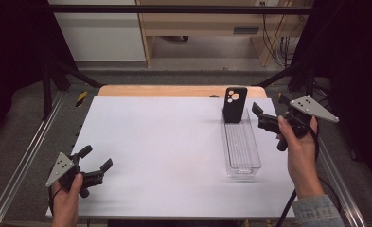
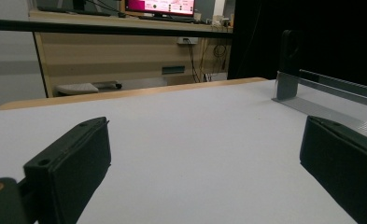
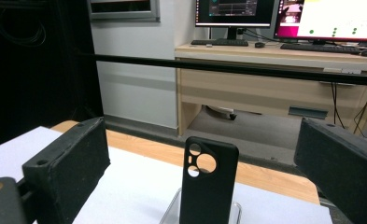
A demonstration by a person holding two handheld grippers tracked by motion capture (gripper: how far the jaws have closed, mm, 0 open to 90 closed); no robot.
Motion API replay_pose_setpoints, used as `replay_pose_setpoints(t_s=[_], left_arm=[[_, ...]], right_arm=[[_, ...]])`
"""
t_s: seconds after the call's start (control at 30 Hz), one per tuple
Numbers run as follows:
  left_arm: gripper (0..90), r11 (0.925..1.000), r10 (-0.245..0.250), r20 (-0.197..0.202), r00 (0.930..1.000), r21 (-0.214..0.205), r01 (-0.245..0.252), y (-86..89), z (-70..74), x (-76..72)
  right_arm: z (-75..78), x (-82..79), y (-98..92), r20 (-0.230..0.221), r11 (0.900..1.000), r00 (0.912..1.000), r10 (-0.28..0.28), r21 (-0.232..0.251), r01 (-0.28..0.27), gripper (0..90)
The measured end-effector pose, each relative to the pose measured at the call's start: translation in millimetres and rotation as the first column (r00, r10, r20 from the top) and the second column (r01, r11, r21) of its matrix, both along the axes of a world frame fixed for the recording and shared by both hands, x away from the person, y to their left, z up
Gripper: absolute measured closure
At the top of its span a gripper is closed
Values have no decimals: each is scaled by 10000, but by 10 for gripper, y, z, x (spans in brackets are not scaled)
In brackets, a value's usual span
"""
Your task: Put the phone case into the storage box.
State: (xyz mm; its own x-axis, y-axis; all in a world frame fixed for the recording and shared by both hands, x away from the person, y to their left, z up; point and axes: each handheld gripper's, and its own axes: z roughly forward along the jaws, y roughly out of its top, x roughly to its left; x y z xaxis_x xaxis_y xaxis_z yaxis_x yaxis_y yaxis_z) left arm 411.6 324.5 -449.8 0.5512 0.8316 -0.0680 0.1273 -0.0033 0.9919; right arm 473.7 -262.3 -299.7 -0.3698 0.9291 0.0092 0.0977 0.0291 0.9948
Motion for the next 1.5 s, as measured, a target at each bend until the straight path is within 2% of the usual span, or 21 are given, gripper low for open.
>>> replay_pose_setpoints(t_s=[0.3, 0.6, 0.7, 1.1, 1.23, 1.5], left_arm=[[21, 9994, -237, 7, 9997, 251, 237, -49, 22, -96], [21, 9994, -178, 98, 9998, 311, 175, 27, 34, -196], [21, 9994, -138, 143, 9998, 331, 133, 57, 35, -218], [20, 9992, -46, 341, 9994, 393, 33, 61, 28, -205], [20, 9992, -10, 351, 9994, 408, -5, 64, 23, -202], [20, 9995, -86, 488, 9988, 308, 71, 96, 37, -206]], right_arm=[[-52, -106, -92, -162, 9992, 9992, 354, -198, -358, 36], [-253, -263, -239, -326, 9987, 9984, 459, -224, -466, 37], [-300, -310, -286, -303, 9991, 9987, 415, -98, -418, 38], [-417, -476, -433, -123, 9998, 9997, 213, -9, -214, 41], [-452, -519, -450, -54, 9993, 9996, 293, -226, -294, 40], [-547, -603, -488, 53, 9993, 9993, 358, -58, -358, 37]])
